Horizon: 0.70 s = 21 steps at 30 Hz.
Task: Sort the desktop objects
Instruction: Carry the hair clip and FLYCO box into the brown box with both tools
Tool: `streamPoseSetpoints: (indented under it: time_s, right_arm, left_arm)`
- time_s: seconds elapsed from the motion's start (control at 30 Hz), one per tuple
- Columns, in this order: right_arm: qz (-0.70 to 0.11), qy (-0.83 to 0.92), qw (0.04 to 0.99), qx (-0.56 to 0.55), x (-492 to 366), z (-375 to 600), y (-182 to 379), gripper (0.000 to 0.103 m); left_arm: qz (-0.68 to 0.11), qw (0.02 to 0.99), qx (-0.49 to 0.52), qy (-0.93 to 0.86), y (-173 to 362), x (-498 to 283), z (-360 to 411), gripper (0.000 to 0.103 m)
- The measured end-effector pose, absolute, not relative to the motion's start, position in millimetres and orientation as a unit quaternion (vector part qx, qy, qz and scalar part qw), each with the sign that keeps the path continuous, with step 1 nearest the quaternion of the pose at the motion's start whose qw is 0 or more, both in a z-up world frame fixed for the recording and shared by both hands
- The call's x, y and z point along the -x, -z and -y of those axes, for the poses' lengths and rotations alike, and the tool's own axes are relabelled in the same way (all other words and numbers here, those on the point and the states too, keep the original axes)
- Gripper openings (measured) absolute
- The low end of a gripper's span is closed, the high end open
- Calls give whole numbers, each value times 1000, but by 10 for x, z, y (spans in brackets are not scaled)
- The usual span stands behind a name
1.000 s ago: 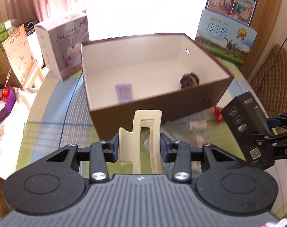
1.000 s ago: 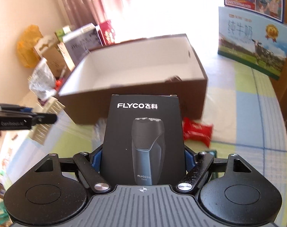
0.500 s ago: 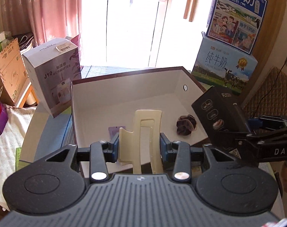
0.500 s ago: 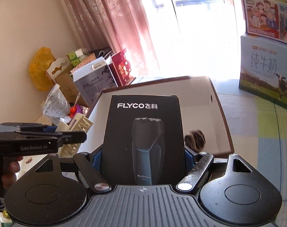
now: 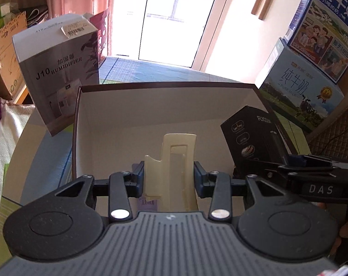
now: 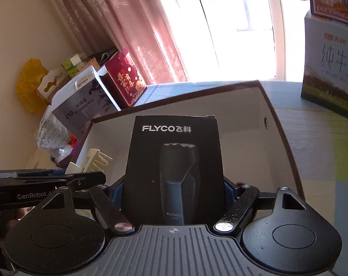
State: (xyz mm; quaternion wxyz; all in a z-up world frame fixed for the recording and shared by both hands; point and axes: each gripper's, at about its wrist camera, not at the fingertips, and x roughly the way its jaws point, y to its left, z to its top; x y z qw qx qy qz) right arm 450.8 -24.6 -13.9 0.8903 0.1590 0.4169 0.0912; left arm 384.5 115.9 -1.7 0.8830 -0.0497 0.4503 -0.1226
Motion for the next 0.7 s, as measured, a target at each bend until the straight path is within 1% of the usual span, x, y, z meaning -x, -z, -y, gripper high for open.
streamPoseSetpoints:
  time_s: [0.2, 0.37, 0.43, 0.57, 0.7]
  right_arm:
    - [-474, -99, 857, -174, -4733, 253, 512, 76]
    - [-524, -79, 836, -143, -4857, 260, 745, 76]
    - [-529, -67, 838, -121, -4879, 279, 753, 76]
    - [-528, -34, 848, -27, -4883, 206, 703, 76]
    - [-527, -42, 848, -30, -4870, 263, 698, 76]
  left_arm:
    - [-482, 866, 58, 120, 302, -3989, -1116, 36]
    - [-506, 852, 54, 121, 498, -4062, -1029, 36]
    - [-512, 849, 51, 123, 554, -4080, -994, 36]
    - [-519, 844, 43, 125, 629, -4092, -926, 36]
    - [-525, 841, 38, 124, 661, -4135, -881, 36]
